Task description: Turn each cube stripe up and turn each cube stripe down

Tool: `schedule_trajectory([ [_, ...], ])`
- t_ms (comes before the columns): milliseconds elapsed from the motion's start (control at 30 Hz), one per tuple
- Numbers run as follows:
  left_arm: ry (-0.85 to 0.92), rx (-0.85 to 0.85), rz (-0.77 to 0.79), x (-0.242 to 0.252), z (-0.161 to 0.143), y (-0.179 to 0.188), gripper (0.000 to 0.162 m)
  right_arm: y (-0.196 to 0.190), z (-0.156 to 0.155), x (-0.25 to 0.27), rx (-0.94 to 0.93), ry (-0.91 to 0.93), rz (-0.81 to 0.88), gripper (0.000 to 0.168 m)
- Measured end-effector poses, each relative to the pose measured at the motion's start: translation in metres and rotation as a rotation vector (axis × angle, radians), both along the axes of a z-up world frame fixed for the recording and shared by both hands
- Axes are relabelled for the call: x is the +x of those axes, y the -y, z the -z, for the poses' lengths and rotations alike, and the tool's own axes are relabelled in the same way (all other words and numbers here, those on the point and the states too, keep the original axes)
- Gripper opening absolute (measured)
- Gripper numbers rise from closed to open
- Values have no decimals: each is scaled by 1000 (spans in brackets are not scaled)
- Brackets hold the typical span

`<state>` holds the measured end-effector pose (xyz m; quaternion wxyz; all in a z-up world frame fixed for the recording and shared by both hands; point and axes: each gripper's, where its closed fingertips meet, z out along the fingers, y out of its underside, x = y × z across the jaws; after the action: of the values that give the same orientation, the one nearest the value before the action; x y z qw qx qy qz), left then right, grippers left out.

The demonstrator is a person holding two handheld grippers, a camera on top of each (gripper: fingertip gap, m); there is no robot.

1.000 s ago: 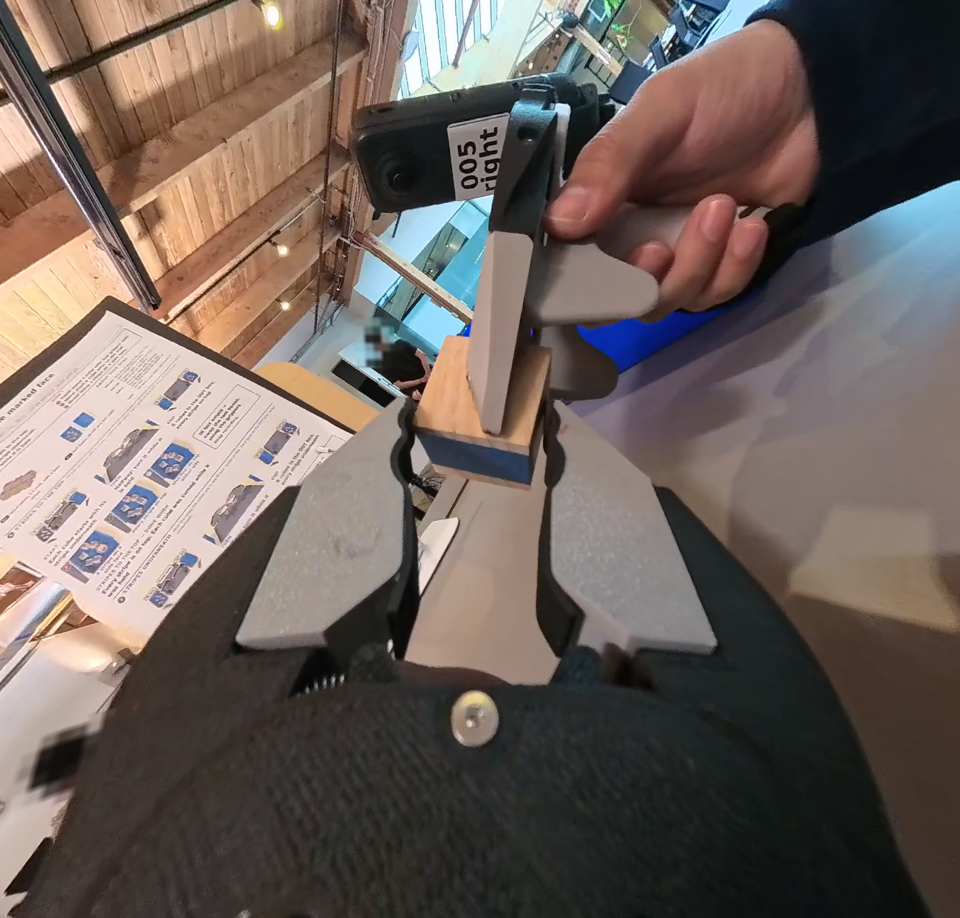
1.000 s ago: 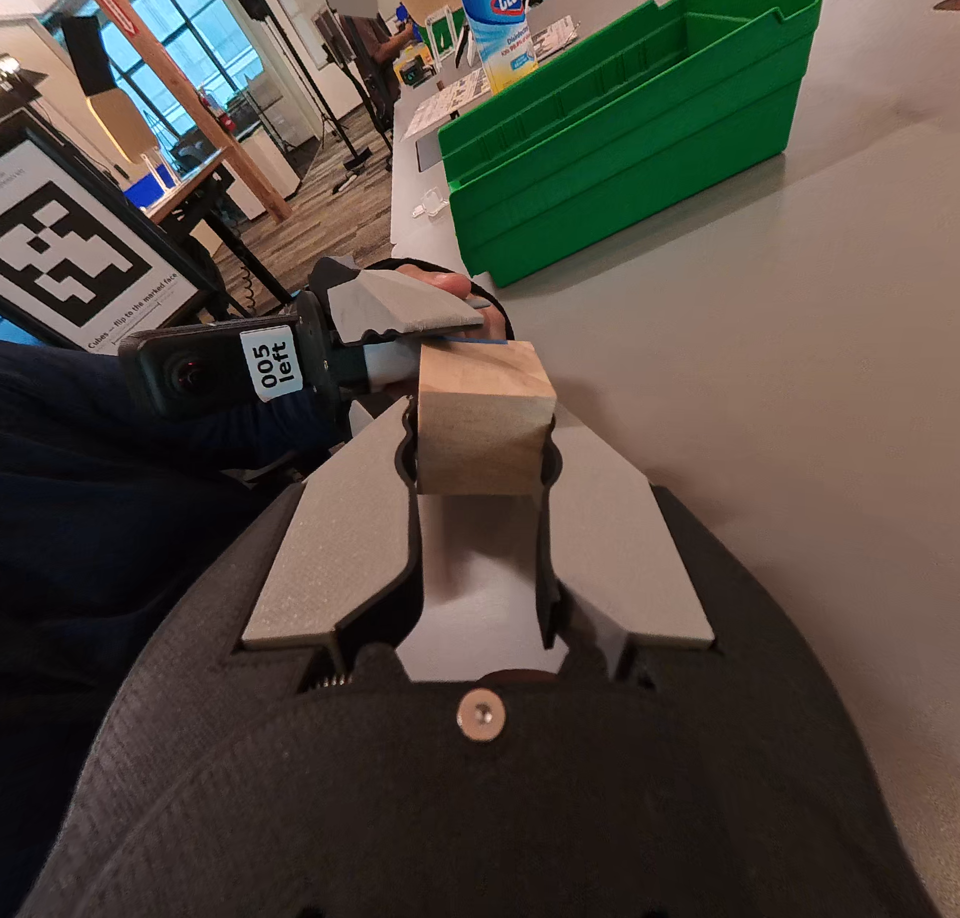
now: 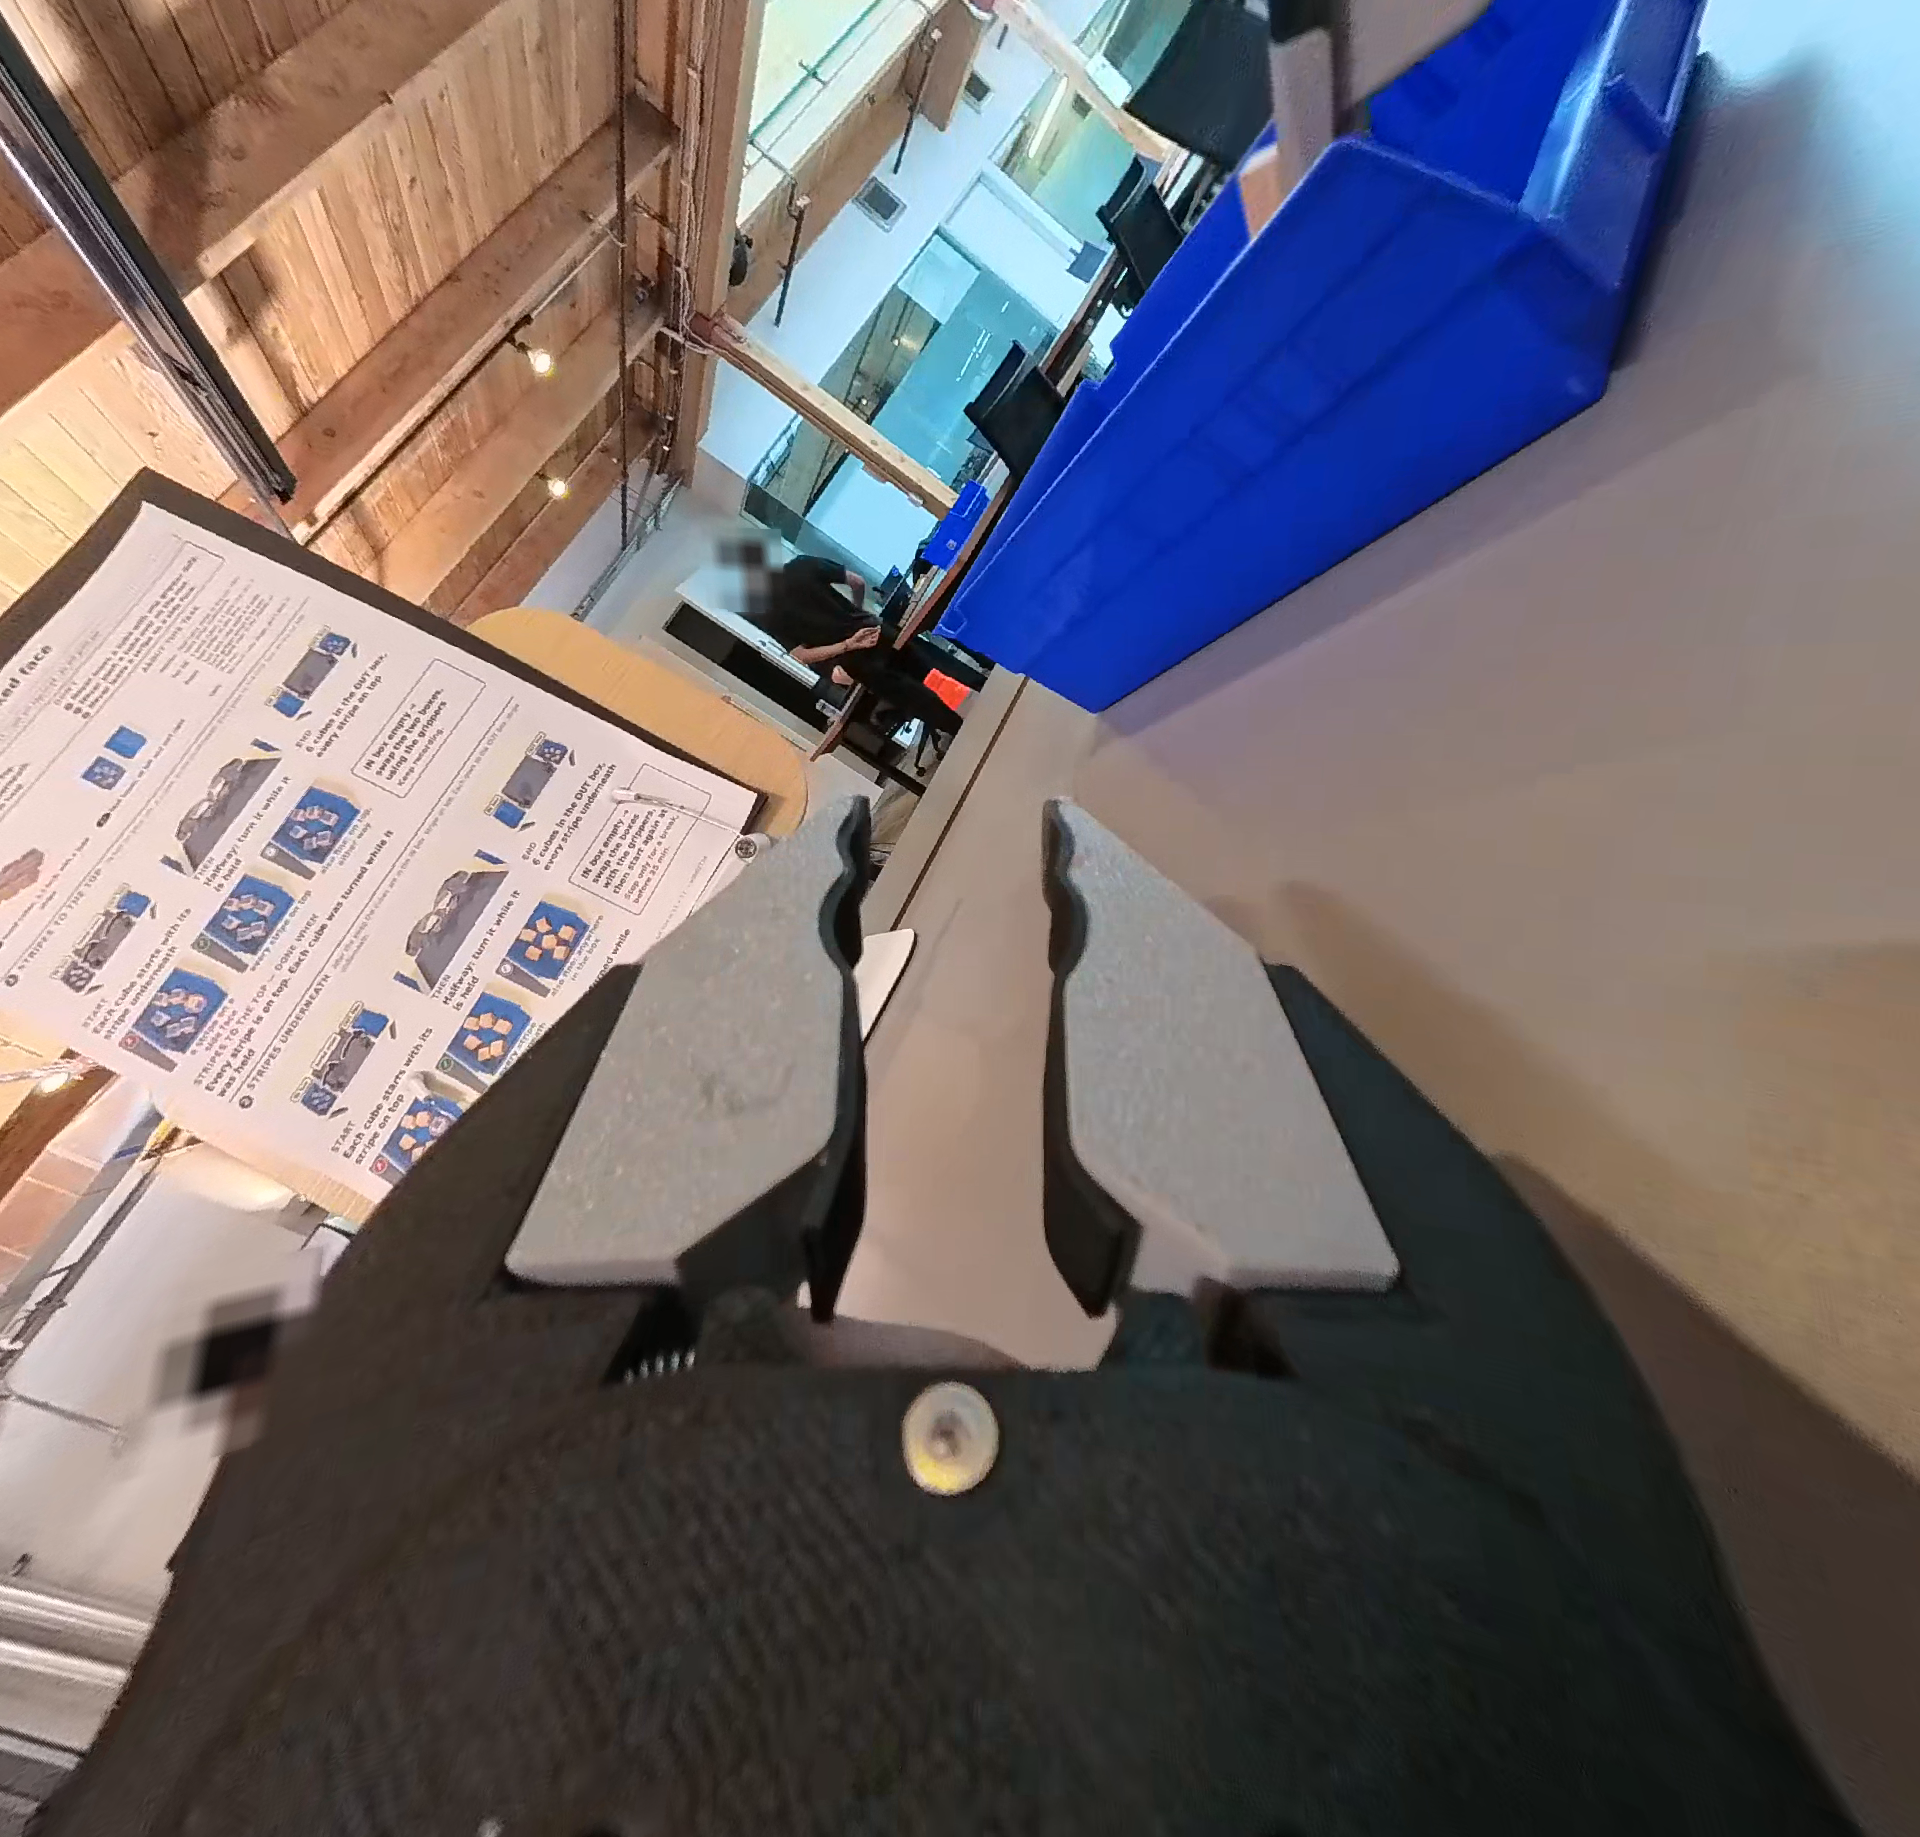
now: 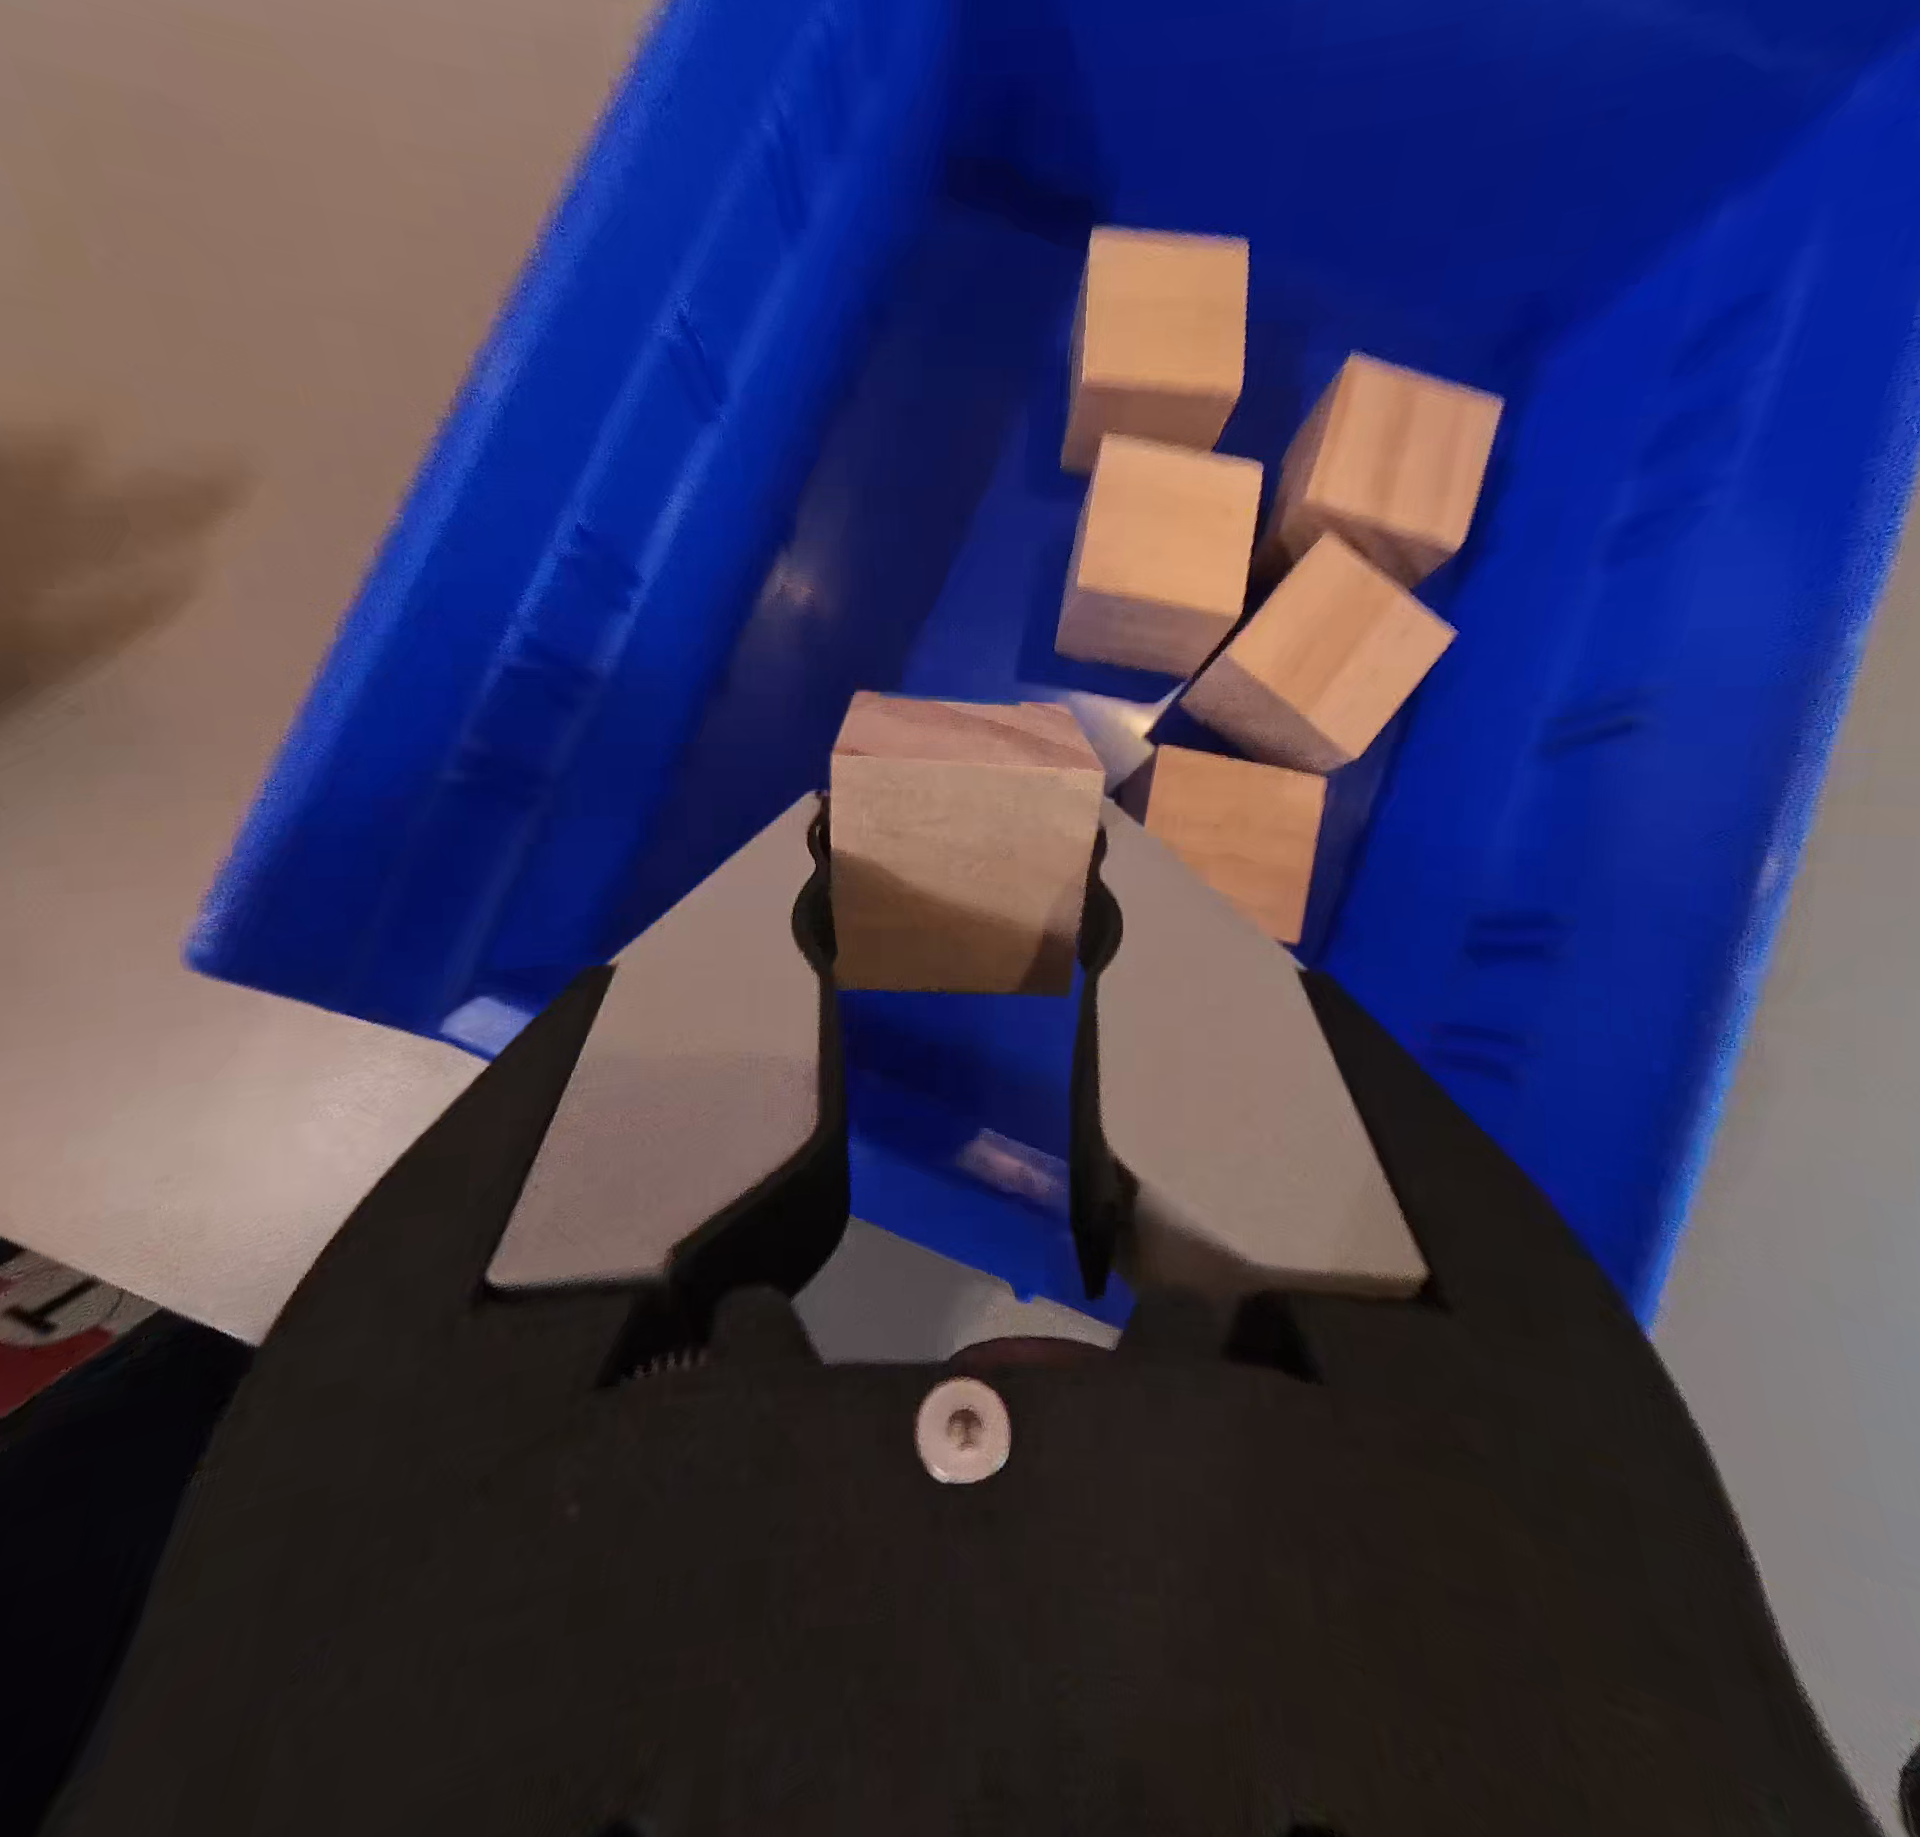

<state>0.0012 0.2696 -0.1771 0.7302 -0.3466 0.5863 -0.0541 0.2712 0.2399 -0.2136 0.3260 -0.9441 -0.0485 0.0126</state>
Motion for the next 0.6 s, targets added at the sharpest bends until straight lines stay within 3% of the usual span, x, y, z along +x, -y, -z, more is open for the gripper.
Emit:
schedule_trajectory([
  [200, -22, 16, -11, 1, 4, -1, 31, -9, 38, 10, -129, 49, 45, 44],
  [467, -32, 15, -13, 0, 6, -1, 30, -18, 57, 10, -180, 78, 67, 44],
  [600, -39, 15, -17, 0, 7, -2, 30, -17, 50, 11, -159, 85, 72, 45],
])
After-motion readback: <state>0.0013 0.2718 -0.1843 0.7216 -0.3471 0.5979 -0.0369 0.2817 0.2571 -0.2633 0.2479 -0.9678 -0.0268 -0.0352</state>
